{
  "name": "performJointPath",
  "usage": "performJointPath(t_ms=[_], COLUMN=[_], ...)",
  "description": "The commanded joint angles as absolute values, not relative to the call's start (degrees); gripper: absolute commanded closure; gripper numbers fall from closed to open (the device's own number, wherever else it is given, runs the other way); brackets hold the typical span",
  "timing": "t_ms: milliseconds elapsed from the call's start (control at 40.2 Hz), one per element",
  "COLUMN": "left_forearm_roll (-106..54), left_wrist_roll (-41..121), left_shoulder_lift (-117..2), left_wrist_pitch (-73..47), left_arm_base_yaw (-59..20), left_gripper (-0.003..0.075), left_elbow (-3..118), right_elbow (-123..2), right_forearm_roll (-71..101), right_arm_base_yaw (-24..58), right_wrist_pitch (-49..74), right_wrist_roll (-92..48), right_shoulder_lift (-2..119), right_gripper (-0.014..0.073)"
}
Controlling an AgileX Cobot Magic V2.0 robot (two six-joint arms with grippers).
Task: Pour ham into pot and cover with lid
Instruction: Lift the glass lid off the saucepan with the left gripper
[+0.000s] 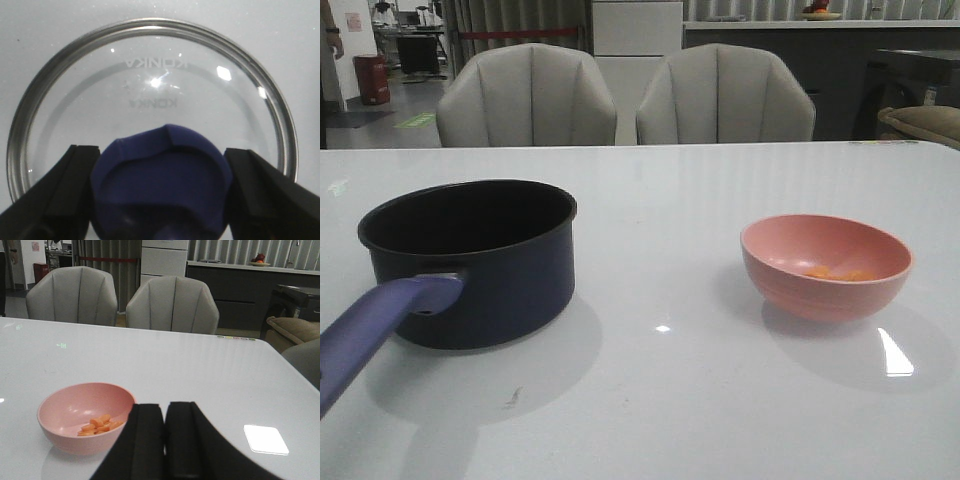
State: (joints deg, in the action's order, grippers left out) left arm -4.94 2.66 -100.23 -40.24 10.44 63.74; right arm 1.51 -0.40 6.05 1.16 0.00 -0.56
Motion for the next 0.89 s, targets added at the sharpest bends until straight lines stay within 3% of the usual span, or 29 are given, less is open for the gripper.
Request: performJointPath(t_ms=[0, 398, 646, 870], left_forearm_roll=[-5.70, -5.84, -5.26, -3.09], left_wrist_roll=[2.98, 3.76, 3.76, 3.76], left_shoulder_lift=[-99.11, -103.07, -103.18, -101.59], left_wrist_pitch=[-36.99, -35.22, -35.81, -38.35], left_arm_base_yaw=[10.47, 10.47, 10.47, 10.47], left_gripper=[0.0386, 0.0323, 0.0148, 0.0146], left_elbow=[65.30, 65.30, 65.30, 67.02], right_elbow=[1.22, 1.22, 1.22, 1.22], right_forearm_roll=[-0.40, -0.40, -0.40, -0.40], right_arm_base_yaw=[5.67, 5.67, 5.67, 5.67], right_wrist_pitch=[-3.41, -3.41, -3.41, -3.41], right_wrist_roll=[0.00, 0.00, 0.00, 0.00], right_shoulder_lift=[-1.75, -1.75, -1.75, -1.75], right_gripper=[0.0447, 0.0447, 0.0447, 0.0447])
